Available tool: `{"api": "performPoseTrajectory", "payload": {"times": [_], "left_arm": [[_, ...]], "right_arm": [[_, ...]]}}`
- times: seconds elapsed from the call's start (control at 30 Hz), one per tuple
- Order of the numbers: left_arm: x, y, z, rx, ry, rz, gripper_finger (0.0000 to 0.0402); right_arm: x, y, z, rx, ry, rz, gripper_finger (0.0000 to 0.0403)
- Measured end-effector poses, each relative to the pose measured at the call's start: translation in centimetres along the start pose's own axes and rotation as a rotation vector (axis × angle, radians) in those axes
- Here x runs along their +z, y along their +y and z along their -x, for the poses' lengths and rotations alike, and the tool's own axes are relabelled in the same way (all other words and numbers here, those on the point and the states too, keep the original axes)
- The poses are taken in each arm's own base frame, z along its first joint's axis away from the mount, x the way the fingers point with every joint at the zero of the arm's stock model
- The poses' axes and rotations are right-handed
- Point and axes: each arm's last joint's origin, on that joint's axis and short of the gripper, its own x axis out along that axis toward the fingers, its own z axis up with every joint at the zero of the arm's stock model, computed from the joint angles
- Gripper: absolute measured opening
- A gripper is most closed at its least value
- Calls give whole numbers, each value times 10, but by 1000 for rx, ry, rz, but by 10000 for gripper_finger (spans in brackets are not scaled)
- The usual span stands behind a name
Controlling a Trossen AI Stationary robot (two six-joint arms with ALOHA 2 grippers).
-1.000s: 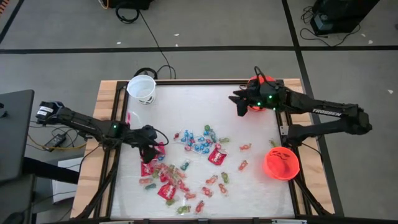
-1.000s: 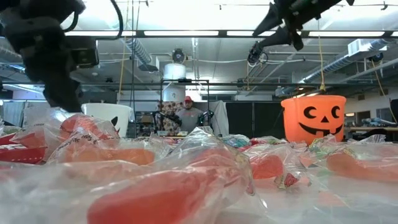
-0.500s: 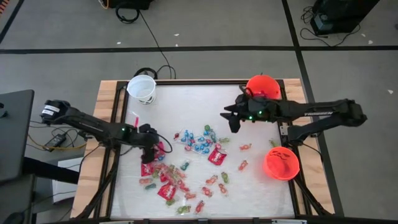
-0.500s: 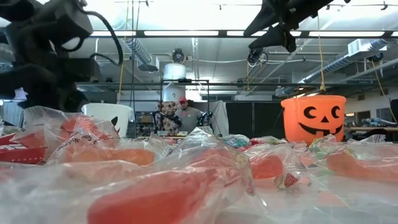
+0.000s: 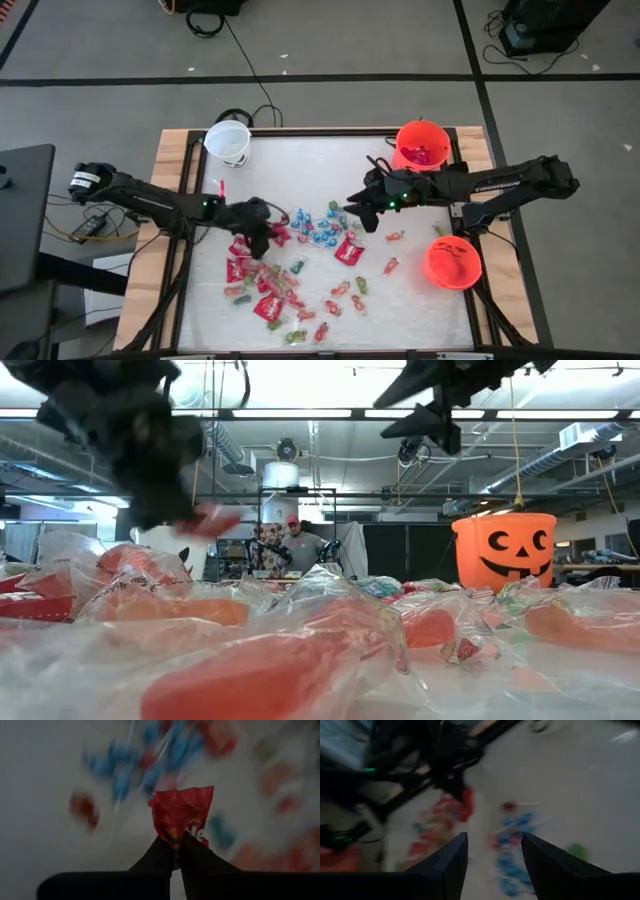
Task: Sort candy by brand, put in halloween buckets
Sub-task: Put the red candy into the top orange bucket
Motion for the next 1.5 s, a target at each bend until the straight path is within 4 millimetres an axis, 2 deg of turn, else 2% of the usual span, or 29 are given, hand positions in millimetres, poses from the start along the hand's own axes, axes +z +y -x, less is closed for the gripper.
{"api": "performPoseTrajectory", "payload": {"times": [0.17, 0.3, 0.47, 0.7, 0.83, 0.93, 1.03, 1.13, 1.17, 1.33, 1.43, 1.5], "left_arm": [[35, -12, 9, -66, -192, -25, 55], [49, -16, 14, -46, -245, -57, 70], [59, -16, 17, -36, -278, -60, 69], [65, -19, 20, -50, -313, -79, 68], [68, -21, 21, -70, -348, -76, 68], [70, -23, 22, -85, -376, -74, 69], [72, -23, 23, -94, -392, -75, 69], [72, -24, 23, -96, -394, -70, 69], [72, -24, 23, -98, -395, -65, 69], [72, -23, 28, -98, -394, -47, 70], [70, -21, 38, -89, -378, -47, 72], [68, -19, 47, -83, -364, -46, 72]], "right_arm": [[1, 5, -32, 161, -23, -37, 199], [1, 5, -53, 216, -67, -73, 200], [-1, 3, -72, 270, -101, -98, 200], [-7, -5, -88, 229, -106, -59, 199], [-5, -3, -90, 257, -138, -7, 194], [-5, -3, -94, 256, -122, 21, 174], [-1, -1, -96, 254, -123, 36, 122], [5, 3, -94, 268, -149, 71, 36], [7, 4, -93, 270, -152, 81, 19], [19, 0, -89, 224, -154, 33, 6], [27, -5, -77, 70, -156, 32, 5], [36, -9, -62, -56, -174, 42, 5]]}}
